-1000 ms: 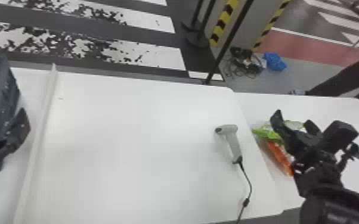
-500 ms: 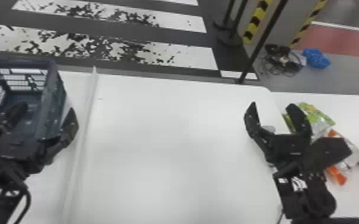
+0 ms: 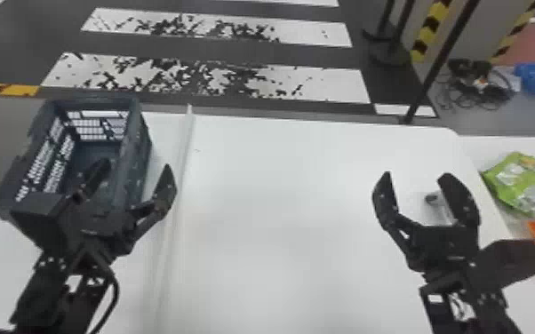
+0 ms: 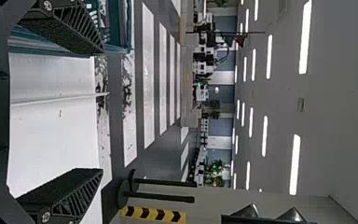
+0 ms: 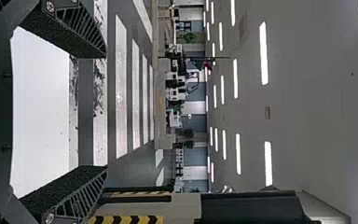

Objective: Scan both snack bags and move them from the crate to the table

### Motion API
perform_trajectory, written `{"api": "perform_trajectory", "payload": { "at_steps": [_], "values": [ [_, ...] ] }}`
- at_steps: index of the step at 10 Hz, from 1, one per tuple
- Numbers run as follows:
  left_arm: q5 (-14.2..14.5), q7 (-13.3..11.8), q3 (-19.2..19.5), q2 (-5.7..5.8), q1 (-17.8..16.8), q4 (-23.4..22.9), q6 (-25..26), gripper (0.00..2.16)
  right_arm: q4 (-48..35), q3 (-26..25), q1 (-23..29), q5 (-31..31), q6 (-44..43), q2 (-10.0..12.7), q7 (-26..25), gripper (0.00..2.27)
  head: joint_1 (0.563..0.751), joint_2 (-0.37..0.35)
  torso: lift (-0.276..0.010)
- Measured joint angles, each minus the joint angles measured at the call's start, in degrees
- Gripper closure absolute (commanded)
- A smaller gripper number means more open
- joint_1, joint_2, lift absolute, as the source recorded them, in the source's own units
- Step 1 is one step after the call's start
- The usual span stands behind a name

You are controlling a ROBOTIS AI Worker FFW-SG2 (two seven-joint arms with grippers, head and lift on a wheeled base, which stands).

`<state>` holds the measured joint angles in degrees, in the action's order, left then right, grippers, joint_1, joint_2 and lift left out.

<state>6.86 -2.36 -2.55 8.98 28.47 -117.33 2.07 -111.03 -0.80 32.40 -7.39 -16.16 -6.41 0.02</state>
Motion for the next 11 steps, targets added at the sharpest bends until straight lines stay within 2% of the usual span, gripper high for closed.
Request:
{"api": "perform_trajectory", "payload": {
  "at_steps": [4,7,11],
  "values": [
    [-0.7,0.0,0.0,-0.99,1.3,-1.0,-0.2,0.10,0.3,0.1,1.1,0.0,-0.4,-0.1,0.0,0.08,0.695,-0.065,-0.088],
    [-1.0,0.0,1.0,-1.39,3.2,-2.7,-1.5,0.10,0.4,0.6,1.4,0.0,-0.8,-0.1,0.0,0.09,0.695,-0.050,-0.088],
    [-1.0,0.0,1.1,-1.51,3.3,-2.8,-1.8,0.10,0.2,0.8,1.7,0.0,-1.1,0.0,0.0,0.09,0.695,-0.046,-0.088]
  ]
}}
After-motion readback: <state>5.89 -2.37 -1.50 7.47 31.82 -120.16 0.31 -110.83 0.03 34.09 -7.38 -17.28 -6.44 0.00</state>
